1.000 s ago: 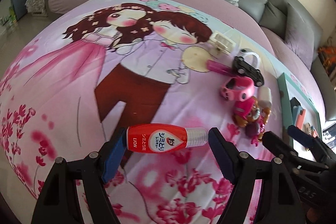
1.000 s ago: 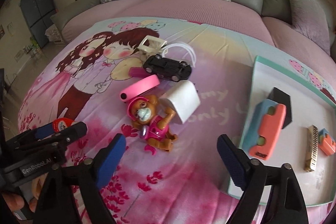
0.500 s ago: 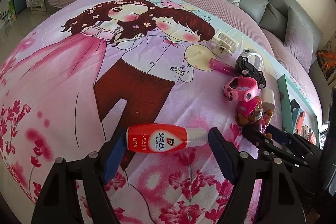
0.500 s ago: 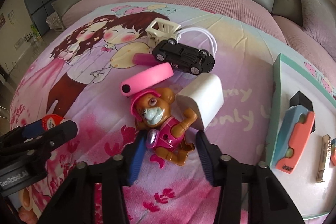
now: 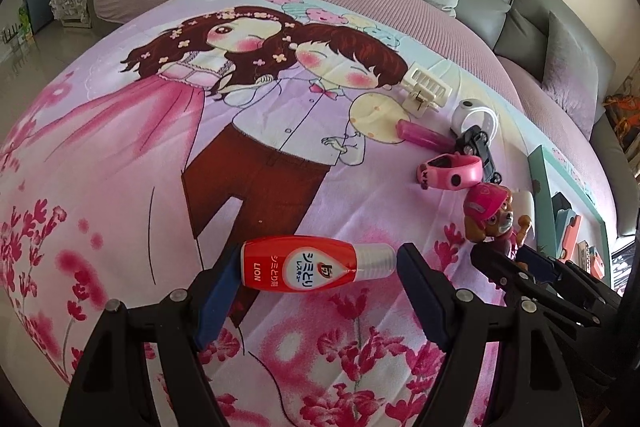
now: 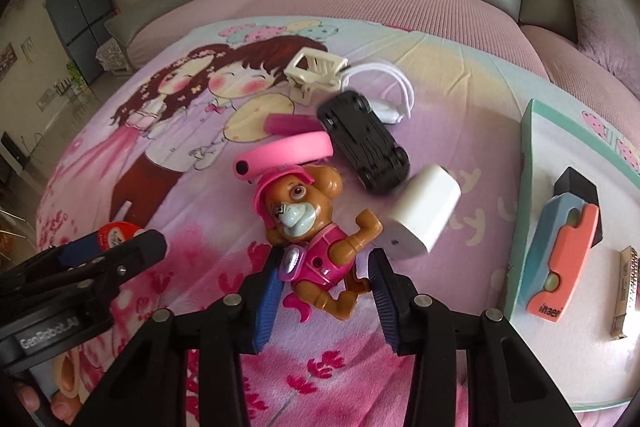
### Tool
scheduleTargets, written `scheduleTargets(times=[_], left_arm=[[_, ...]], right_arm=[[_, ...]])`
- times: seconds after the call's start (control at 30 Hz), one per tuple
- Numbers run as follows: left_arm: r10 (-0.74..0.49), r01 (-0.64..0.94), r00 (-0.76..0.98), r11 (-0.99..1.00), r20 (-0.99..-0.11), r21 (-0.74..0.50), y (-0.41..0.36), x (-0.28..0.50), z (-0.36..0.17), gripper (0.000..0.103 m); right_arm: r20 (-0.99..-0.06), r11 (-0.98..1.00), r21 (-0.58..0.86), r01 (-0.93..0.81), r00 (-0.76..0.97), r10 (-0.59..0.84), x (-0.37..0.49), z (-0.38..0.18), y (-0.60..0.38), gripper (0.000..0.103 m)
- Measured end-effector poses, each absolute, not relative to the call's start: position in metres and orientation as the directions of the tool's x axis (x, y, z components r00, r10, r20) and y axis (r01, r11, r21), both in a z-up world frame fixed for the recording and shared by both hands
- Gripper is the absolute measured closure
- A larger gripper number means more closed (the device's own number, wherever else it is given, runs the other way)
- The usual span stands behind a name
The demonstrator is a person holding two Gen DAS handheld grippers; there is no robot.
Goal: Organize rigid objects
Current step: 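Carry the glue bottle and pink dog figure over the tray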
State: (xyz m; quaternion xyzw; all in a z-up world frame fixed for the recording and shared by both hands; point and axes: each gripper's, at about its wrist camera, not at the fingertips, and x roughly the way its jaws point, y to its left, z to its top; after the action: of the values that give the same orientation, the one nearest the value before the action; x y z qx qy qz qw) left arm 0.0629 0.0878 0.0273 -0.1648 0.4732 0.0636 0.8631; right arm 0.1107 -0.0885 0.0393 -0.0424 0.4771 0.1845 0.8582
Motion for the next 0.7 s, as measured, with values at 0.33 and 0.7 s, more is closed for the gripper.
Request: scheduleTargets(times=[0.33, 0.7], left_arm=[[-0.044, -0.229, 0.581, 0.95, -0.813, -0.215, 0.069, 0.065, 0.053, 0.024], [-0.068, -0.107, 0.663, 0.977, -0.746, -0.184, 0.011, 0.093, 0.116, 0.024]], right_arm=[[-0.777, 0.927, 0.133, -0.351, 0.543, 0.318, 0.102, 0.078, -0.109, 0.058], [-0.693, 0.982, 0.072, -0.173, 0.7, 0.174, 0.111, 0.126, -0.191, 0.058]])
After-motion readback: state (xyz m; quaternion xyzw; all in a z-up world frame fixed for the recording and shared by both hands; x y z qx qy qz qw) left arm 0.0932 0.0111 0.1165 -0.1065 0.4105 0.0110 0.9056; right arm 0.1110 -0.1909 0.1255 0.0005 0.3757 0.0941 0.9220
